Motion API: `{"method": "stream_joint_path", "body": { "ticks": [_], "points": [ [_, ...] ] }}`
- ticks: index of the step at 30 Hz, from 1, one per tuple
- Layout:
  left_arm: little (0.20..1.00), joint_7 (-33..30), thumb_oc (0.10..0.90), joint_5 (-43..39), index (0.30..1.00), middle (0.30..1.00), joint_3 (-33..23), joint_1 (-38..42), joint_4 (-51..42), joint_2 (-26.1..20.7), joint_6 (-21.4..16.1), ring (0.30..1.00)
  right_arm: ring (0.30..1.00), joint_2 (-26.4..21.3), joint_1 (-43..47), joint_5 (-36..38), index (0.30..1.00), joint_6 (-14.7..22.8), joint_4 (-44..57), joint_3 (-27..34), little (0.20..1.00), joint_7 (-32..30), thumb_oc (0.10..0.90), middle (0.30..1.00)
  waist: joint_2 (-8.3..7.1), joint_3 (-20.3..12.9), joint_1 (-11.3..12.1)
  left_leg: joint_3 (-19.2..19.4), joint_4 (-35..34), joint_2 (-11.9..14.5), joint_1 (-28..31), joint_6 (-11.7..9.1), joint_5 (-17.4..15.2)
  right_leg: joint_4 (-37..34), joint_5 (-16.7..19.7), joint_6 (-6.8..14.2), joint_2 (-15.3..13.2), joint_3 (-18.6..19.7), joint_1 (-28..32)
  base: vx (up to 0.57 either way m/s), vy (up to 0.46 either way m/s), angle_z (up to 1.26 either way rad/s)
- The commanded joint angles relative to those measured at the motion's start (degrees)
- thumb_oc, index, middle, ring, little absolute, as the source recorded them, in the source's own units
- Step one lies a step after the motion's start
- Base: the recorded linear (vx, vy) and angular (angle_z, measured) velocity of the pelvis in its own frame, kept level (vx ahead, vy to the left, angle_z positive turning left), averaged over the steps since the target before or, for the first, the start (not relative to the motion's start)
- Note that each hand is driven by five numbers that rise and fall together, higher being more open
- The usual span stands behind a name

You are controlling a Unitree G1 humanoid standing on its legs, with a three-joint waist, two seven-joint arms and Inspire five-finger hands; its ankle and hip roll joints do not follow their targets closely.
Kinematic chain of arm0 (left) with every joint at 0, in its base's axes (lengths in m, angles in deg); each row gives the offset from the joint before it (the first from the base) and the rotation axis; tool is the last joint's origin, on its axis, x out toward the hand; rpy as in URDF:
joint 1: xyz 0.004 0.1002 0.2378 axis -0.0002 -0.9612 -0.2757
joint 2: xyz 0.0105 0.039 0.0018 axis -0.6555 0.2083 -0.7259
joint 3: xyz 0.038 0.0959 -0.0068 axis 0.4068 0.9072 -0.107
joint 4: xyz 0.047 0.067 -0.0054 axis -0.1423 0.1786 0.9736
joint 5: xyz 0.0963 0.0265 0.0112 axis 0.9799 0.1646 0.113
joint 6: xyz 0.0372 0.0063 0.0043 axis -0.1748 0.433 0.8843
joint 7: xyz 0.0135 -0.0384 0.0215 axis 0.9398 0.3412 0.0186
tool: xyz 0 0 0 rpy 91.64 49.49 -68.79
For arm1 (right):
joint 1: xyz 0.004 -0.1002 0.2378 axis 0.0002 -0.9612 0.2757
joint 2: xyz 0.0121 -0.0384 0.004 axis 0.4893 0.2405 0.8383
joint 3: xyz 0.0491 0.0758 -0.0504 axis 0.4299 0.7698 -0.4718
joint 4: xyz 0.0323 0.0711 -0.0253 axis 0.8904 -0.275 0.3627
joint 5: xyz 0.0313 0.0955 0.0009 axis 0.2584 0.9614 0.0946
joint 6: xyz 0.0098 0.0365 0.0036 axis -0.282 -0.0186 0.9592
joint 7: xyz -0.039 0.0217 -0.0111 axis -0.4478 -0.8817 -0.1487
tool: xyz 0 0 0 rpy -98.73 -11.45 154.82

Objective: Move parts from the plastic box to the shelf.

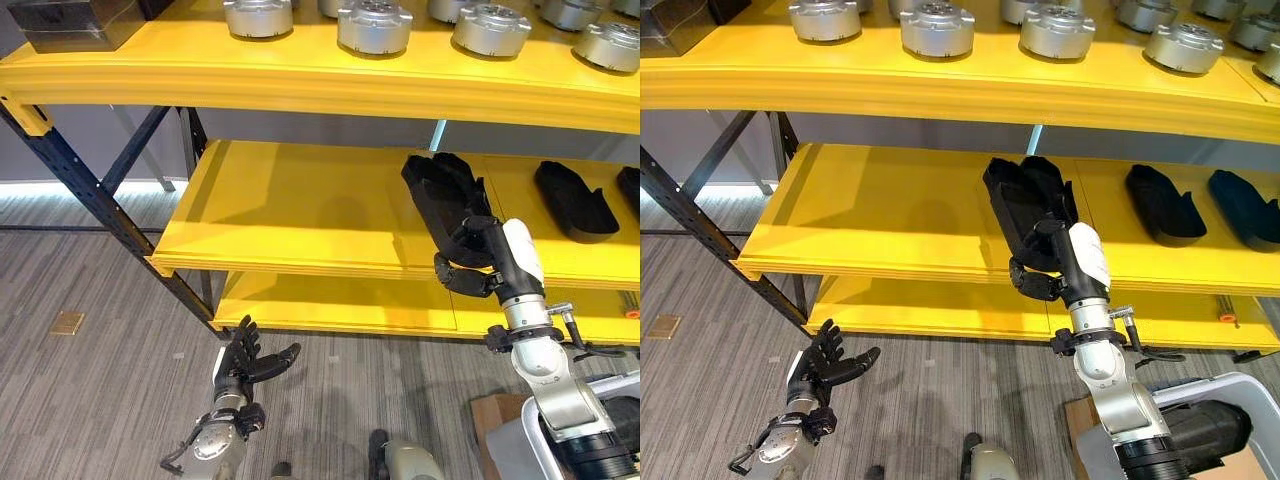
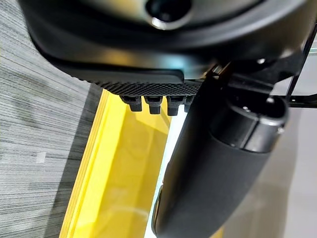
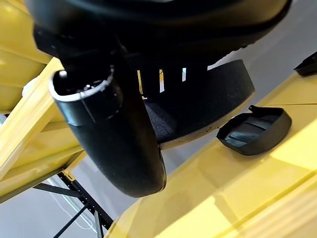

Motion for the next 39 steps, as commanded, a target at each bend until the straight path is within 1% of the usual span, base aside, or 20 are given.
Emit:
{"method": "stream_joint_path", "body": {
  "ticks": [1, 2, 4, 5, 6, 7, 8, 9, 10, 12, 14, 15, 16, 17, 18, 23, 24, 28, 30, 39],
  "points": [
    [1.000, 0.2, 0.900, 0.0, 1.000, 1.000, -0.9, 2.5, -6.2, -3.8, -5.5, 1.000, 0.300, -0.8, 7.6, 1.2, 0.300, 7.0, 7.9, 0.5, 0.300, -4.3, 0.400, 0.300, -0.31, -6.1, -0.4, 4.4, -0.4, -0.3, 4.5, 3.5, -2.3, -2.5, 2.5, 4.3, -0.7, 3.9, -1.4, 0.06, -0.121, -0.01],
    [1.000, 0.2, 0.900, -0.4, 1.000, 1.000, -1.1, 2.1, -6.1, -3.3, -5.6, 1.000, 0.300, -1.2, 8.8, 1.4, 0.300, 7.3, 8.3, -0.7, 0.300, -4.1, 0.400, 0.300, -0.21, -6.0, -0.1, 5.2, 2.8, -0.1, 3.5, 3.0, -2.2, -3.4, 2.0, 3.4, 0.4, 4.4, -0.8, 0.04, -0.184, -0.05],
    [1.000, 0.4, 0.900, -1.3, 1.000, 1.000, -0.8, 1.9, -6.5, -3.1, -5.5, 1.000, 0.300, -1.6, 11.3, 2.3, 0.300, 8.0, 8.9, -2.7, 0.300, -4.2, 0.400, 0.300, -1.00, -3.8, 1.6, 5.6, 19.7, -1.9, -5.8, 2.0, 7.4, -8.1, 2.1, 0.6, 1.7, 5.7, 3.3, -0.05, -0.249, -0.13],
    [1.000, 0.6, 0.900, -1.5, 1.000, 1.000, -0.3, 2.4, -6.6, -3.6, -5.6, 1.000, 0.300, -1.8, 12.4, 2.7, 0.300, 8.0, 8.7, -3.2, 0.300, -4.8, 0.400, 0.300, -1.61, -1.9, 2.5, 4.7, 26.3, -3.6, -10.5, 2.1, 10.0, -9.0, 2.3, -0.5, 1.6, 5.3, 4.1, -0.16, -0.214, -0.22],
    [1.000, 0.8, 0.900, -1.7, 1.000, 1.000, 0.3, 2.8, -6.8, -3.9, -5.5, 1.000, 0.300, -1.8, 12.9, 2.8, 0.300, 8.0, 8.4, -3.4, 0.300, -5.2, 0.400, 0.300, -2.35, -0.5, 2.9, 5.1, 30.5, -4.6, -13.3, 2.8, 10.7, -9.5, 2.6, -1.1, 1.2, 4.8, 4.8, -0.14, -0.129, -0.23],
    [1.000, 0.8, 0.900, -1.7, 1.000, 1.000, 0.2, 2.9, -6.8, -4.0, -5.4, 1.000, 0.300, -1.7, 13.1, 2.8, 0.300, 8.1, 8.3, -3.4, 0.300, -5.2, 0.400, 0.300, -2.21, -0.5, 2.6, 4.8, 31.5, -4.6, -14.1, 2.9, 10.4, -9.4, 2.6, -1.0, 1.3, 4.5, 4.6, -0.01, -0.127, -0.09],
    [1.000, 1.4, 0.900, -2.0, 1.000, 1.000, 0.4, 2.8, -7.3, -4.4, -5.1, 1.000, 0.300, -2.2, 12.5, 2.2, 0.300, 7.7, 8.5, -2.5, 0.300, -5.9, 0.400, 0.300, -2.57, 0.1, 2.1, 8.8, 28.2, -1.0, -17.6, 3.7, 9.5, -10.2, 1.8, -0.9, 0.6, 3.2, 5.9, 0.05, -0.062, 0.14],
    [1.000, 1.4, 0.900, -2.1, 1.000, 1.000, 0.4, 2.8, -7.3, -4.4, -5.1, 1.000, 0.300, -2.2, 12.3, 2.2, 0.300, 7.7, 8.6, -2.5, 0.300, -5.9, 0.400, 0.300, -2.64, 0.0, 2.2, 9.0, 27.7, -1.0, -17.3, 3.7, 9.6, -10.4, 1.7, -0.9, 0.6, 3.2, 6.0, 0.12, -0.043, 0.51],
    [1.000, 1.8, 0.900, -2.2, 1.000, 1.000, 0.4, 2.7, -7.5, -4.5, -4.9, 1.000, 0.300, -2.4, 11.7, 2.4, 0.300, 7.5, 8.8, -1.8, 0.300, -6.0, 0.400, 0.300, -2.55, -0.3, 2.0, 9.8, 23.1, 1.5, -18.1, 3.1, 9.8, -10.8, 1.4, -0.4, 0.2, 3.1, 6.9, 0.16, 0.060, 0.77],
    [1.000, 1.7, 0.900, -1.9, 1.000, 1.000, 1.0, 3.0, -7.1, -4.9, -5.0, 1.000, 0.300, -2.6, 11.3, 2.3, 0.300, 7.2, 9.0, -1.5, 0.300, -6.4, 0.400, 0.300, -1.82, -0.2, 2.0, 10.6, 8.3, 5.4, -16.6, 1.8, 13.7, -10.4, 0.5, 0.6, 0.0, 3.8, 7.6, 0.21, 0.156, 0.64],
    [1.000, 1.3, 0.900, -1.7, 1.000, 1.000, 1.5, 3.5, -7.0, -4.8, -5.0, 1.000, 0.300, -2.4, 11.8, 2.6, 0.300, 7.0, 8.7, -1.7, 0.300, -6.8, 0.400, 0.300, -0.14, 0.2, 2.3, 11.5, -0.6, 7.5, -17.6, -0.4, 19.0, -8.9, -0.7, 1.4, 0.3, 4.6, 8.2, 0.24, 0.218, 0.22],
    [1.000, 1.2, 0.900, -1.9, 1.000, 1.000, 1.5, 3.1, -6.6, -4.3, -4.8, 1.000, 0.300, -2.3, 10.9, 2.3, 0.300, 6.7, 8.9, -1.7, 0.300, -6.4, 0.400, 0.300, 0.74, -0.3, 2.4, 12.8, -2.0, 8.9, -15.8, -1.3, 19.4, -8.2, -1.8, 1.7, 0.1, 5.2, 9.0, 0.21, 0.150, 0.13],
    [1.000, 1.2, 0.900, -2.0, 1.000, 1.000, 1.5, 3.1, -6.6, -4.3, -4.9, 1.000, 0.300, -2.3, 10.8, 2.3, 0.300, 6.7, 9.0, -1.7, 0.300, -6.4, 0.400, 0.300, 0.74, -0.2, 2.6, 13.0, -2.1, 9.0, -15.4, -1.3, 19.3, -8.1, -1.9, 1.7, 0.2, 5.4, 9.1, 0.20, 0.187, -0.16],
    [1.000, 1.0, 0.900, -1.9, 1.000, 1.000, 1.5, 2.5, -6.2, -4.1, -4.9, 1.000, 0.300, -1.4, 11.2, 2.1, 0.300, 6.7, 8.9, -2.9, 0.300, -6.1, 0.400, 0.300, 1.23, -0.4, 3.2, 11.4, -0.2, 7.9, -14.2, -0.6, 16.7, -8.2, -2.0, 2.3, -0.3, 6.8, 9.6, 0.14, 0.161, -0.64],
    [1.000, 1.2, 0.900, -2.1, 1.000, 1.000, 1.0, 2.2, -6.2, -3.8, -5.1, 1.000, 0.300, -1.4, 10.7, 1.8, 0.300, 6.8, 8.9, -2.4, 0.300, -5.8, 0.400, 0.300, 1.74, -1.0, 3.2, 11.7, -1.3, 7.5, -13.9, -1.6, 16.9, -9.4, -1.9, 2.5, -0.4, 7.1, 10.3, 0.20, 0.208, -0.82],
    [1.000, 2.0, 0.900, -1.7, 1.000, 1.000, 1.4, 2.8, -6.8, -4.8, -5.3, 1.000, 0.300, 0.3, 10.4, 1.4, 0.300, 6.3, 9.3, -2.1, 0.300, -5.1, 0.400, 0.300, 1.13, -2.0, 3.3, 15.4, 5.8, 5.1, -14.4, -0.6, 11.2, -14.5, 0.3, 5.0, -5.2, 7.9, 14.3, 0.20, 0.234, -0.56],
    [1.000, 2.0, 0.900, -1.6, 1.000, 1.000, 2.0, 3.5, -7.0, -5.5, -5.4, 1.000, 0.300, 1.3, 10.7, 1.8, 0.300, 6.0, 8.9, -2.4, 0.300, -5.1, 0.400, 0.300, 0.63, -2.1, 3.4, 16.5, 9.0, 4.5, -14.9, 0.0, 9.0, -15.5, 0.9, 5.7, -7.0, 8.1, 15.3, 0.14, 0.197, -0.35],
    [1.000, 1.8, 0.900, -1.4, 1.000, 1.000, 2.6, 4.4, -6.9, -6.1, -5.4, 1.000, 0.300, 1.9, 11.4, 1.9, 0.300, 5.7, 8.3, -2.8, 0.300, -5.3, 0.400, 0.300, 0.20, -2.3, 3.4, 17.7, 12.0, 3.8, -15.9, 0.4, 6.5, -16.2, 1.5, 6.5, -8.7, 8.1, 15.7, 0.09, 0.160, -0.30],
    [1.000, 1.5, 0.900, -1.7, 1.000, 1.000, 3.0, 4.8, -7.2, -6.8, -5.4, 1.000, 0.300, 2.8, 14.3, 1.6, 0.300, 4.8, 6.4, -5.4, 0.300, -4.8, 0.400, 0.300, -0.31, -2.4, 3.7, 19.4, 14.8, 3.4, -16.5, 1.2, 3.8, -16.7, 2.7, 7.4, -10.5, 8.9, 15.0, 0.09, 0.178, -0.19],
    [1.000, 2.7, 0.900, -2.3, 1.000, 1.000, 3.8, 4.3, -7.6, -8.6, -5.1, 1.000, 0.300, 2.3, 22.3, 2.8, 0.300, 3.0, -1.1, -9.9, 0.300, -3.9, 0.400, 0.300, -2.42, -2.8, 5.9, 19.2, 15.8, 3.0, -19.0, 1.6, 3.0, -18.8, 4.9, 8.3, -11.2, 6.8, 14.6, 0.05, 0.041, -0.03]
  ]
}}
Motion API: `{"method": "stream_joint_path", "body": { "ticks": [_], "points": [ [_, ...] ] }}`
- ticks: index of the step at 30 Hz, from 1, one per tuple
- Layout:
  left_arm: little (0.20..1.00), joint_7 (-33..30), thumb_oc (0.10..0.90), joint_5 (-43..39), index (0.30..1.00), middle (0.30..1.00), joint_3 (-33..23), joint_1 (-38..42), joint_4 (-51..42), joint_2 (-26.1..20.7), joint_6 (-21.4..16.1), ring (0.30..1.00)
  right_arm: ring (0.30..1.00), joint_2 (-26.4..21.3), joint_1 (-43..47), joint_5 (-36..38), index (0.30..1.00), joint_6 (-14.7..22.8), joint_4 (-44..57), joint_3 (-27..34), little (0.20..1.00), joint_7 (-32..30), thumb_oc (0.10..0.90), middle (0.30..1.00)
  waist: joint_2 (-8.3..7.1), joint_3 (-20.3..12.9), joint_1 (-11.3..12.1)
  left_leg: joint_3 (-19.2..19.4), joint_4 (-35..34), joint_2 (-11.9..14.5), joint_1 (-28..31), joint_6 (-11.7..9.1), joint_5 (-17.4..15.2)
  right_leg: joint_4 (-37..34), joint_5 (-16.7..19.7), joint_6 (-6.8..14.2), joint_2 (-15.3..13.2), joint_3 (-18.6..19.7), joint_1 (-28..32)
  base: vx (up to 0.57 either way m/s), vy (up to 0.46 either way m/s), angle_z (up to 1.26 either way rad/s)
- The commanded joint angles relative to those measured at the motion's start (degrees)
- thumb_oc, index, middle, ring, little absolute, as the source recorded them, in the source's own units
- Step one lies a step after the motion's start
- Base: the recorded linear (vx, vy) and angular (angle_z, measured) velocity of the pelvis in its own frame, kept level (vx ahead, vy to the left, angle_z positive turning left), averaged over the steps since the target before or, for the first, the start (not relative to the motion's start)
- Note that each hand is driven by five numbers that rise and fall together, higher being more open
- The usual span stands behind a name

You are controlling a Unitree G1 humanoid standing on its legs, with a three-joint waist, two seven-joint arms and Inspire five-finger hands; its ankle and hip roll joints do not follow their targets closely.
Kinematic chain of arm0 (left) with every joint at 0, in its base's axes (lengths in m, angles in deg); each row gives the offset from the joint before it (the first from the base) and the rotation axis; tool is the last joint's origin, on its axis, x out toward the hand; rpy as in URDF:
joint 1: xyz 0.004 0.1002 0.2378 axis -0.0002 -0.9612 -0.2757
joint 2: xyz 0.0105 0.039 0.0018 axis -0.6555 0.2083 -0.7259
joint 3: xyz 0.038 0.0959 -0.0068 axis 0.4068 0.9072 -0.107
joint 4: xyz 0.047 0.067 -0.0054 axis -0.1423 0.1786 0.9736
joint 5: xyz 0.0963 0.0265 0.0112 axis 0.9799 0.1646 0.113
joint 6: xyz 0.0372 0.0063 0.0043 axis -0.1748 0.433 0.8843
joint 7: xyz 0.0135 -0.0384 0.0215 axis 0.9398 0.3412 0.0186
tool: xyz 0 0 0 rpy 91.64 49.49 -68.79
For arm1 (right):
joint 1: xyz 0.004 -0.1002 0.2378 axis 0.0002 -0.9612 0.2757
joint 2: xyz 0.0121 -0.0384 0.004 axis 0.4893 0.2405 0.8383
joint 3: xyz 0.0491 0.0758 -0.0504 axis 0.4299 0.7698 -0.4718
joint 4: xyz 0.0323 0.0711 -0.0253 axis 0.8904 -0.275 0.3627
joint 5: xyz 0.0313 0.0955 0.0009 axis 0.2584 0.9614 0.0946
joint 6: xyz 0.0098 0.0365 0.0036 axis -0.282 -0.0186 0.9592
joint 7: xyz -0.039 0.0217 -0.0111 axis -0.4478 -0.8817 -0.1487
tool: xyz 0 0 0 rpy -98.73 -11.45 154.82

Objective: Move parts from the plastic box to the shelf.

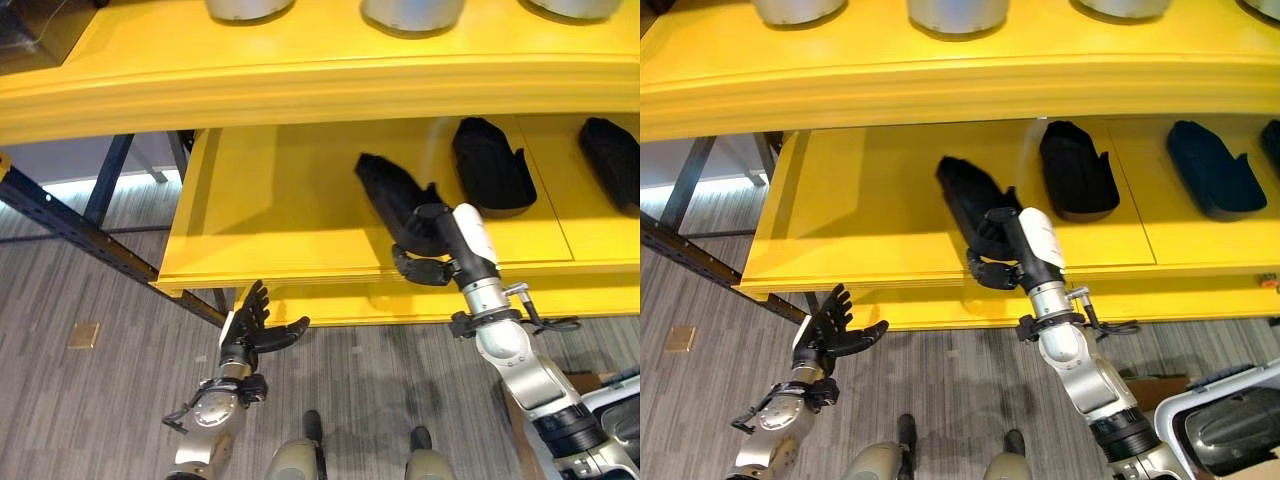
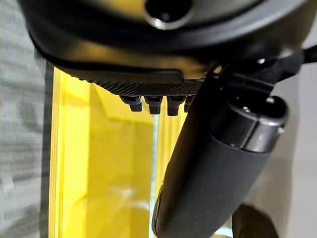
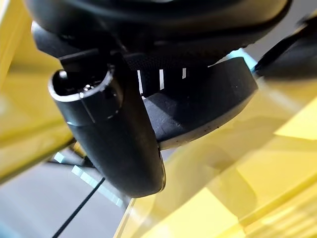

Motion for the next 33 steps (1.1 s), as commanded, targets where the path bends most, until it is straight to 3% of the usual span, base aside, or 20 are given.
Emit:
{"method": "stream_joint_path", "body": {
  "ticks": [1, 5, 13, 15, 19, 20, 33],
  "points": [
    [1.000, 1.2, 0.900, -2.1, 1.000, 1.000, 0.9, -2.5, -6.7, -1.5, -5.1, 1.000, 0.300, 1.2, 9.9, 1.6, 0.300, 4.3, 1.0, 4.1, 0.300, -4.3, 0.400, 0.300, -2.08, -7.9, -0.7, -2.2, 10.3, 7.1, -9.0, -2.2, -3.0, 1.1, -0.7, 0.8, -2.5, -2.3, 1.3, 0.02, -0.007, 0.10],
    [1.000, 1.7, 0.900, -3.0, 1.000, 1.000, 1.6, -2.6, -6.7, -2.0, -4.8, 1.000, 0.300, 0.8, 15.4, 2.7, 0.300, 2.5, -5.9, 1.5, 0.300, -4.5, 0.400, 0.300, -3.14, -7.9, 1.0, -3.2, 9.5, 6.9, -10.2, -2.3, -2.0, 0.4, -0.4, 0.8, -2.1, -4.1, 1.5, 0.01, -0.027, 0.13],
    [1.000, 2.1, 0.900, -4.6, 1.000, 1.000, 2.4, -2.5, -6.8, -3.2, -5.4, 1.000, 0.300, -1.7, 28.1, 5.2, 0.300, 0.2, -20.6, -1.8, 0.300, -6.4, 0.400, 0.300, -3.86, -6.3, 3.0, -5.2, 10.7, 6.9, -12.9, -2.9, -1.4, 2.6, -1.7, 0.2, -1.1, -5.1, 0.0, -0.04, -0.028, 0.11],
    [1.000, 1.7, 0.900, -5.3, 1.000, 1.000, 2.8, -1.0, -7.2, -4.4, -6.0, 1.000, 0.300, -2.4, 35.5, 7.9, 0.300, -0.4, -28.7, -3.6, 0.300, -7.5, 0.400, 0.300, -3.57, -4.1, 3.4, -6.3, 13.6, 7.1, -15.0, -3.2, -2.0, 7.0, -3.4, -0.4, -0.1, -4.6, -3.2, -0.17, -0.023, 0.11],
    [1.000, 1.2, 0.900, -6.2, 1.000, 1.000, 3.1, 0.5, -7.5, -4.6, -6.3, 1.000, 0.300, -1.8, 40.9, 12.4, 0.300, -0.4, -36.4, -4.3, 0.300, -7.8, 0.400, 0.300, -2.95, -2.2, 3.7, -7.4, 17.3, 7.8, -16.5, -3.4, -3.3, 13.2, -5.7, -1.2, 0.7, -3.9, -6.8, -0.14, -0.002, 0.07],
    [1.000, 1.2, 0.900, -6.6, 1.000, 1.000, 3.3, 1.1, -7.5, -4.8, -6.3, 1.000, 0.300, -1.1, 42.9, 16.7, 0.300, -0.2, -40.1, -4.1, 0.300, -7.2, 0.400, 0.300, -2.60, -1.2, 4.1, -8.2, 19.1, 7.9, -16.9, -3.3, -4.2, 16.0, -6.8, -1.5, 1.0, -3.5, -8.2, -0.10, 0.011, 0.04],
    [1.000, 1.7, 0.900, -8.1, 1.000, 1.000, 5.9, 3.9, -6.4, -6.3, -6.2, 1.000, 0.300, 0.0, 53.0, 24.0, 0.300, -0.8, -59.0, -6.2, 0.300, -6.4, 0.400, 0.300, -1.80, 0.8, 6.5, -11.4, 25.8, 6.2, -20.3, -2.5, -7.3, 23.6, -10.2, -2.0, 0.6, -4.2, -10.7, -0.05, 0.017, 0.06]
  ]
}}
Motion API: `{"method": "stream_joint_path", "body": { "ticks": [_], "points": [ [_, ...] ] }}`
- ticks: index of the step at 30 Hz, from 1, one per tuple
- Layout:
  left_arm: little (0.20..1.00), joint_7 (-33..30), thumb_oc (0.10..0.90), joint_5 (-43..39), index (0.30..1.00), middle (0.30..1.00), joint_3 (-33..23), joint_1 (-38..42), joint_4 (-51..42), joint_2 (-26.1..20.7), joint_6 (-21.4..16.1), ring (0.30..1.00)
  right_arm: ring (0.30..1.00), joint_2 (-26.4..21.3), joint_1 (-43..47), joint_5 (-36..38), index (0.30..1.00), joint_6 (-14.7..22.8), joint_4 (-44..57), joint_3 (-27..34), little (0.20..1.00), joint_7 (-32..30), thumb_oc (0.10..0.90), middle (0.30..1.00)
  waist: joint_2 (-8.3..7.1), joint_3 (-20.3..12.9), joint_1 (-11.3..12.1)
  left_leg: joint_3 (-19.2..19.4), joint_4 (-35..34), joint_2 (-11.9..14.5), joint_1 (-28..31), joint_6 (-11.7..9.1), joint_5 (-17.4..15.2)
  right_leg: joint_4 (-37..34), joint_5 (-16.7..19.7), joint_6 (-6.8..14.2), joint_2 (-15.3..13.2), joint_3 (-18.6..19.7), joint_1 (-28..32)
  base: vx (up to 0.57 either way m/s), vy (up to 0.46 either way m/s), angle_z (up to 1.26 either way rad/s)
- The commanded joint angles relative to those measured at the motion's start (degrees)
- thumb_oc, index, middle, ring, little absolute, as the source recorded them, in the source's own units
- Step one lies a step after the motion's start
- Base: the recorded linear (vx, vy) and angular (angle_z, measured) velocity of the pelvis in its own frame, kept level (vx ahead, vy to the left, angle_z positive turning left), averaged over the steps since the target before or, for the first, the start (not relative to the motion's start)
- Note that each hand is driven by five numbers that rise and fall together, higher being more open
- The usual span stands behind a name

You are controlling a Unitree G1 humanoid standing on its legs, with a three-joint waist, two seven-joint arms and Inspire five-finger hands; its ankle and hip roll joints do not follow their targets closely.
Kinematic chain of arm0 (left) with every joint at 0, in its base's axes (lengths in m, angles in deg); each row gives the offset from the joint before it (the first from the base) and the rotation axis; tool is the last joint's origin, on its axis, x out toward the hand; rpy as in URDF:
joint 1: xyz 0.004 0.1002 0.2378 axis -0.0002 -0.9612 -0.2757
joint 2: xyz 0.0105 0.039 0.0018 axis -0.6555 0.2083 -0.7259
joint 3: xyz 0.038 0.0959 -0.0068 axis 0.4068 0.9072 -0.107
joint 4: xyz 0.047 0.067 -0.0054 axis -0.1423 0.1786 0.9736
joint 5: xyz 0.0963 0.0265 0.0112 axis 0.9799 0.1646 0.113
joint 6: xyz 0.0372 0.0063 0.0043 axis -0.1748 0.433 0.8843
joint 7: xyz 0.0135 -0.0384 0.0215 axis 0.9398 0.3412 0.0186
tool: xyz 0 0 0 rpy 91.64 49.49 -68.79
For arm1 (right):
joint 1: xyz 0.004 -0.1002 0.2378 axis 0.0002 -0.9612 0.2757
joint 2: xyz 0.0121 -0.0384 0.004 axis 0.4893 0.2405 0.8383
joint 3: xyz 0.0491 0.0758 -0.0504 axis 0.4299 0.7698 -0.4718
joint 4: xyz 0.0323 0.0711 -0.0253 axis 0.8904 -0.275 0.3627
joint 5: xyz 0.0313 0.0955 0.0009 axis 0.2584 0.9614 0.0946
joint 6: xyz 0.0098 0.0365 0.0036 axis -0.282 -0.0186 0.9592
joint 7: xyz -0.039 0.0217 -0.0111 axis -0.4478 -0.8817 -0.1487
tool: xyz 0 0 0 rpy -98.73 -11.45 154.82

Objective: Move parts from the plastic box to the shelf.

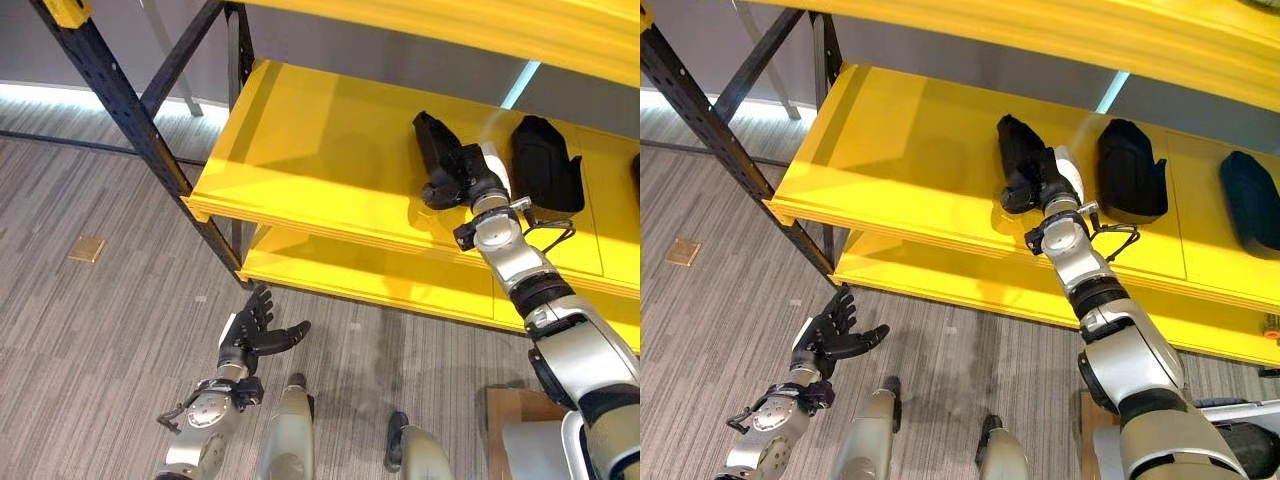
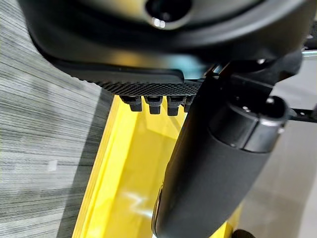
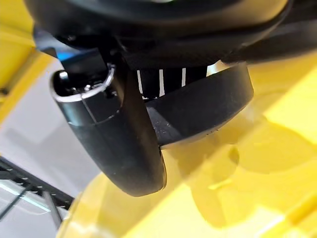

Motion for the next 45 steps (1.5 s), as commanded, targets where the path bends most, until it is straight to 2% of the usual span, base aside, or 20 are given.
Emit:
{"method": "stream_joint_path", "body": {
  "ticks": [1, 14, 21, 30, 41, 42, 43, 44, 45],
  "points": [
    [1.000, 0.6, 0.900, -1.3, 1.000, 1.000, 1.8, 3.4, -6.0, -4.0, -5.8, 1.000, 0.300, -1.8, 10.6, 2.3, 0.300, 4.1, -1.0, 1.9, 0.300, -3.4, 0.400, 0.300, -0.87, -2.2, 1.1, -3.2, 2.8, 3.3, -0.6, -1.6, -1.5, -1.5, 0.1, -0.8, -1.6, -1.1, 6.0, -0.02, 0.025, 0.09],
    [1.000, 0.6, 0.900, -1.2, 1.000, 1.000, 4.7, 6.4, -5.4, -4.8, -6.2, 1.000, 0.300, 0.5, 13.7, 3.4, 0.300, 3.2, -10.1, 1.3, 0.300, -2.6, 0.400, 0.300, 0.54, -1.9, 2.7, -5.0, 3.6, 1.3, -2.9, -1.0, -1.3, -1.8, 0.9, -0.7, -2.1, -2.2, 5.5, -0.01, 0.014, 0.08],
    [1.000, 1.2, 0.900, -1.4, 1.000, 1.000, 5.3, 6.8, -5.3, -5.0, -6.4, 1.000, 0.300, -1.0, 14.2, 3.1, 0.300, 3.1, -11.2, 1.3, 0.300, -2.6, 0.400, 0.300, 0.96, -1.7, 3.3, -5.4, 3.5, 0.7, -3.6, -0.7, -1.2, -2.7, 1.1, -0.5, -2.3, -3.0, 5.9, 0.01, 0.001, 0.04],
    [1.000, 1.9, 0.900, -1.8, 1.000, 1.000, 6.0, 7.1, -5.2, -4.9, -6.5, 1.000, 0.300, -5.6, 15.1, 1.0, 0.300, 2.7, -12.7, 0.6, 0.300, -2.8, 0.400, 0.300, 1.60, -1.2, 4.4, -6.0, 4.0, -0.2, -4.8, -0.6, -1.3, -2.7, 0.5, -0.4, -2.8, -4.3, 6.2, 0.02, -0.002, 0.08],
    [1.000, 1.5, 0.900, -2.4, 1.000, 1.000, 6.0, 7.1, -5.7, -5.0, -6.8, 1.000, 0.300, -6.4, 16.4, -0.3, 0.300, 2.6, -13.2, -1.1, 0.300, -2.8, 0.400, 0.300, 2.19, -0.6, 5.3, -6.7, 4.8, -0.4, -5.5, -0.4, -1.6, -1.8, -0.2, -0.6, -2.7, -4.7, 5.5, 0.00, 0.000, 0.01],
    [1.000, 1.5, 0.900, -2.5, 1.000, 1.000, 5.8, 7.0, -5.8, -5.0, -6.8, 1.000, 0.522, -6.6, 16.5, -0.4, 0.522, 2.6, -13.3, -1.2, 0.522, -2.8, 0.559, 0.522, 2.17, -0.6, 5.2, -6.7, 4.7, -0.4, -5.5, -0.4, -1.6, -1.9, -0.1, -0.5, -2.6, -4.8, 5.5, 0.00, 0.000, 0.00],
    [1.000, 1.5, 0.900, -2.5, 1.000, 1.000, 5.8, 7.0, -5.8, -5.0, -6.8, 1.000, 0.596, -6.6, 16.5, -0.4, 0.596, 2.6, -13.3, -1.2, 0.596, -2.8, 0.612, 0.596, 2.17, -0.6, 5.2, -6.7, 4.6, -0.4, -5.5, -0.4, -1.6, -1.9, -0.1, -0.5, -2.6, -4.8, 5.5, 0.00, 0.000, 0.00],
    [1.000, 1.4, 0.900, -2.5, 1.000, 1.000, 5.6, 6.8, -5.8, -5.1, -6.9, 1.000, 1.000, -6.3, 16.5, -0.4, 1.000, 2.5, -13.4, -1.2, 1.000, -2.7, 0.900, 1.000, 2.12, -0.6, 5.2, -6.7, 4.3, -0.4, -5.6, -0.5, -1.4, -2.0, -0.1, -0.6, -2.6, -4.8, 5.3, 0.00, 0.000, 0.00],
    [1.000, 1.3, 0.900, -2.5, 1.000, 1.000, 5.5, 6.8, -5.6, -5.1, -6.8, 1.000, 1.000, -6.2, 16.4, -0.3, 1.000, 2.5, -13.4, -1.1, 1.000, -2.7, 0.900, 1.000, 2.08, -0.6, 5.2, -6.6, 4.1, -0.4, -5.5, -0.6, -1.3, -2.1, -0.1, -0.6, -2.6, -4.8, 5.4, 0.00, 0.000, 0.00]
  ]
}}
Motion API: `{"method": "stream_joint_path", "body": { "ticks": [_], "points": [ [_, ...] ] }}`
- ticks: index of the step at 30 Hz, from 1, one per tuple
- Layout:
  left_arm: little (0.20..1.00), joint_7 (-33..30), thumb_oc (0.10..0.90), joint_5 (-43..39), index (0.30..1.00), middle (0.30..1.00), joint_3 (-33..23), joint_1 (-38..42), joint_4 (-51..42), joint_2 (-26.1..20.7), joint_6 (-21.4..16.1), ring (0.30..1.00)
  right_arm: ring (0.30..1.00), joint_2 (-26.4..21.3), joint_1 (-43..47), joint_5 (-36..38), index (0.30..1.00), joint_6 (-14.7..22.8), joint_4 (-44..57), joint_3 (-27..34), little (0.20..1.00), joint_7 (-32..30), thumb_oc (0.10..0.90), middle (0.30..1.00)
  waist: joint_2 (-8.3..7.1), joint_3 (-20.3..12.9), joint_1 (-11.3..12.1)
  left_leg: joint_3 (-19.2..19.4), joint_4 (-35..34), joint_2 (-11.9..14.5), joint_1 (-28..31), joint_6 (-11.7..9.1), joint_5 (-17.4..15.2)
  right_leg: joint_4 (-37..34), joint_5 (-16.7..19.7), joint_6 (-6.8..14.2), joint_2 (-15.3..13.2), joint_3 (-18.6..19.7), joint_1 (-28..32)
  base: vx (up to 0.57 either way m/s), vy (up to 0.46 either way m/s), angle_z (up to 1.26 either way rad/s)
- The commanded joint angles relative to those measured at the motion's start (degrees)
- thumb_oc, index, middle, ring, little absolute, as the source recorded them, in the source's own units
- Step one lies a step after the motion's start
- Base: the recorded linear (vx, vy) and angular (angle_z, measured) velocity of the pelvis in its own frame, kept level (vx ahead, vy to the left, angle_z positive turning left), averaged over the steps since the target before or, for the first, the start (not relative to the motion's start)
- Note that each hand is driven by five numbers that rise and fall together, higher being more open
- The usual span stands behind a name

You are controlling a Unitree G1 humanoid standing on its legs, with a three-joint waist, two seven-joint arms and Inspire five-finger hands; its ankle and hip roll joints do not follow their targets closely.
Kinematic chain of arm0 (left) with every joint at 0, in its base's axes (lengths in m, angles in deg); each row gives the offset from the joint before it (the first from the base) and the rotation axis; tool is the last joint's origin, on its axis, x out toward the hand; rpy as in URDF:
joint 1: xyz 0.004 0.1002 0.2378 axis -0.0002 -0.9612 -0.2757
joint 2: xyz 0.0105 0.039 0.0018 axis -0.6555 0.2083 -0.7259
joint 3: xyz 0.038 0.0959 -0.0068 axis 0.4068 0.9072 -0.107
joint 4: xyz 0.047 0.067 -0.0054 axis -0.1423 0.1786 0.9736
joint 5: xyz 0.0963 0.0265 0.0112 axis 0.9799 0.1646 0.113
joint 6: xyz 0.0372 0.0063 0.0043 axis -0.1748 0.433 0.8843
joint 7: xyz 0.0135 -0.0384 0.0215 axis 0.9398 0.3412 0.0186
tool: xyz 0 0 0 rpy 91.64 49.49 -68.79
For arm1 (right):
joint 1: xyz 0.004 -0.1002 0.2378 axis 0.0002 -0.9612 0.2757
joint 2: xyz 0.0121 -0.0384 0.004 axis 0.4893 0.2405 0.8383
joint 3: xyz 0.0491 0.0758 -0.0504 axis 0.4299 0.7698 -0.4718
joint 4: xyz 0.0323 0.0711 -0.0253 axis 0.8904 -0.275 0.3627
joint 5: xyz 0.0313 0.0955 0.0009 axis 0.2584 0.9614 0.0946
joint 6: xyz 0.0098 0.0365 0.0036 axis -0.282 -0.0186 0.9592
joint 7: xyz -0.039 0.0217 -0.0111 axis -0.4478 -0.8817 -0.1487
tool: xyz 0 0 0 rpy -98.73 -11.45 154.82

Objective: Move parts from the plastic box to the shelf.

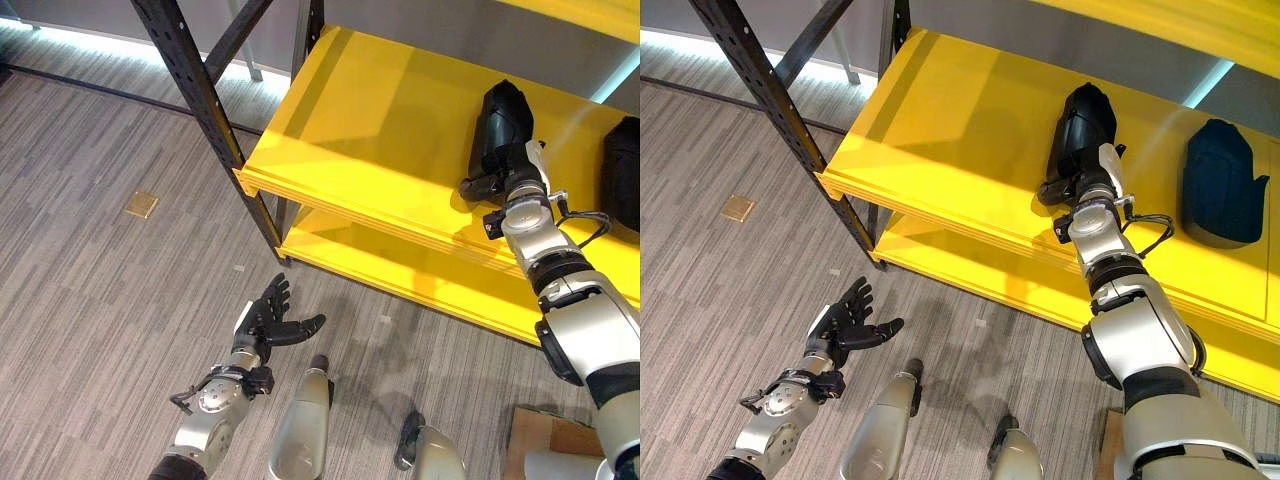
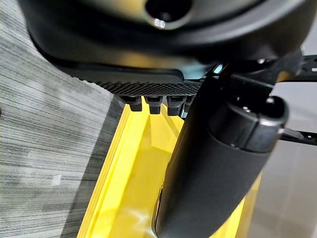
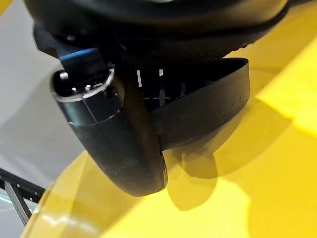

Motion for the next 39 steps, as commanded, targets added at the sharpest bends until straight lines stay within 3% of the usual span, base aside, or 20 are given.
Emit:
{"method": "stream_joint_path", "body": {
  "ticks": [1, 17, 27, 34, 39],
  "points": [
    [1.000, 1.0, 0.900, -0.4, 1.000, 1.000, -0.1, 2.4, -5.9, -3.0, -6.7, 1.000, 1.000, -3.8, 9.3, -1.5, 1.000, 3.3, 0.5, -1.2, 1.000, -2.4, 0.900, 1.000, -0.56, -2.5, 0.6, -3.3, 3.2, 3.1, -3.5, -0.6, -1.2, -2.8, 1.9, -1.4, 0.1, -0.7, 4.6, 0.00, 0.000, 0.00],
    [1.000, 0.3, 0.900, -0.9, 1.000, 1.000, -0.5, 3.1, -4.2, -3.4, -6.2, 1.000, 1.000, 3.1, 8.3, 4.9, 1.000, 5.1, 7.4, 0.8, 1.000, -2.0, 0.900, 1.000, -0.38, -2.5, -0.7, -3.2, 3.1, 3.7, -2.9, -1.1, -1.2, -1.5, 1.5, -1.8, 0.3, -0.2, 4.0, 0.00, 0.000, 0.00],
    [1.000, 0.2, 0.900, -1.1, 1.000, 1.000, -0.8, 3.2, -4.0, -4.0, -6.1, 1.000, 1.000, 3.8, 9.7, 3.5, 1.000, 5.6, 12.5, 0.0, 1.000, -3.3, 0.900, 1.000, -0.50, -2.8, -1.5, -3.1, 3.2, 3.7, -3.0, -1.2, -1.1, -1.2, 1.7, -1.9, 0.3, -0.1, 3.7, 0.00, 0.000, 0.00],
    [1.000, -0.4, 0.900, -1.0, 1.000, 1.000, -1.4, 3.3, -3.7, -4.0, -6.0, 1.000, 1.000, 1.9, 10.5, -1.7, 1.000, 5.9, 22.9, -1.0, 1.000, -6.2, 0.900, 1.000, -0.99, -3.0, -2.6, -3.0, 3.4, 4.1, -2.7, -1.2, -1.3, -0.9, 1.7, -2.0, 0.4, 0.5, 3.5, 0.00, 0.000, 0.00],
    [1.000, -1.2, 0.900, -0.4, 1.000, 1.000, -2.1, 3.4, -3.5, -3.5, -5.6, 1.000, 1.000, 1.0, 8.1, -5.1, 1.000, 6.6, 35.9, 1.0, 1.000, -8.4, 0.900, 1.000, -1.36, -3.1, -3.8, -2.5, 3.3, 4.5, -2.3, -1.3, -1.5, -0.6, 1.7, -2.1, 0.5, 1.0, 3.1, 0.00, 0.000, 0.00]
  ]
}}
